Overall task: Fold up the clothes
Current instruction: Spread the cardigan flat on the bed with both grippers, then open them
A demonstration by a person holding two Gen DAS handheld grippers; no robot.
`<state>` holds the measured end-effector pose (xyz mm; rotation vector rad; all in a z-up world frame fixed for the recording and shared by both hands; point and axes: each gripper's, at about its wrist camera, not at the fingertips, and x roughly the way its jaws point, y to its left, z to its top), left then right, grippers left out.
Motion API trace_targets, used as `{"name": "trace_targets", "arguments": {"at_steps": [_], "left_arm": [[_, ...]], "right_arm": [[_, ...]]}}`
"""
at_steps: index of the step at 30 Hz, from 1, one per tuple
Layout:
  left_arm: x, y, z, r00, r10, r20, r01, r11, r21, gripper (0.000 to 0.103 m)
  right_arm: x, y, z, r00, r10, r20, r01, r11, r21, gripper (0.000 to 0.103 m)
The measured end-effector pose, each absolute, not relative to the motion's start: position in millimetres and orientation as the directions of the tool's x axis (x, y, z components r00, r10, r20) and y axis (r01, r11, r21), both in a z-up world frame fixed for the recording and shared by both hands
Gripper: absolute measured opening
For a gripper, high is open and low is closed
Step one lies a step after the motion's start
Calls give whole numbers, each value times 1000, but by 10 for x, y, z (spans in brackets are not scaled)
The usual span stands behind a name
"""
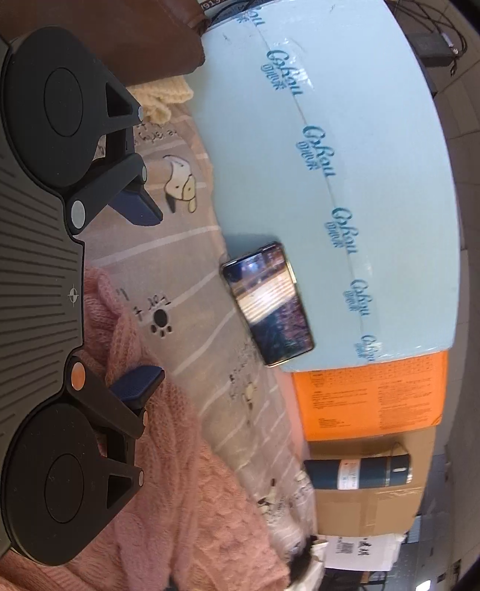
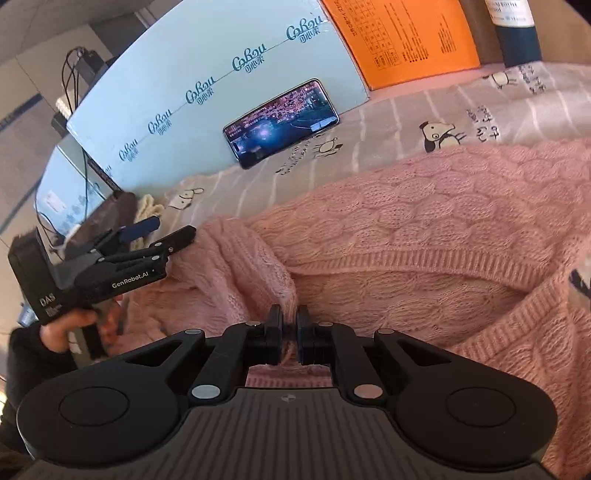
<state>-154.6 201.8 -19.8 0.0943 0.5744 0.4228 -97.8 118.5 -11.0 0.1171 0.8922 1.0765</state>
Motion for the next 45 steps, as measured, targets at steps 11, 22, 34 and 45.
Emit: {"name": "trace_targets", "arguments": {"at_steps": [11, 22, 34, 45], "left_arm": [[-1634, 1593, -80, 860, 257, -441, -170, 959, 228, 95], [-1539, 1540, -263, 820, 278, -500, -158, 950, 269, 97], [-2155, 1483, 135, 944, 197, -266, -143, 967, 209, 98], [-2731, 1183, 62, 923, 172, -344, -85, 964, 253, 99]], "right_arm": [[-1163, 1389, -75, 346, 753, -560, -838, 517, 177, 34], [-1271, 1507, -327, 411, 707, -575, -861, 509, 10, 46], [-1307, 789, -18, 448, 840, -307, -849, 507, 148, 95], [-1443, -89, -136, 644, 667, -374, -734, 677, -54, 103]]}}
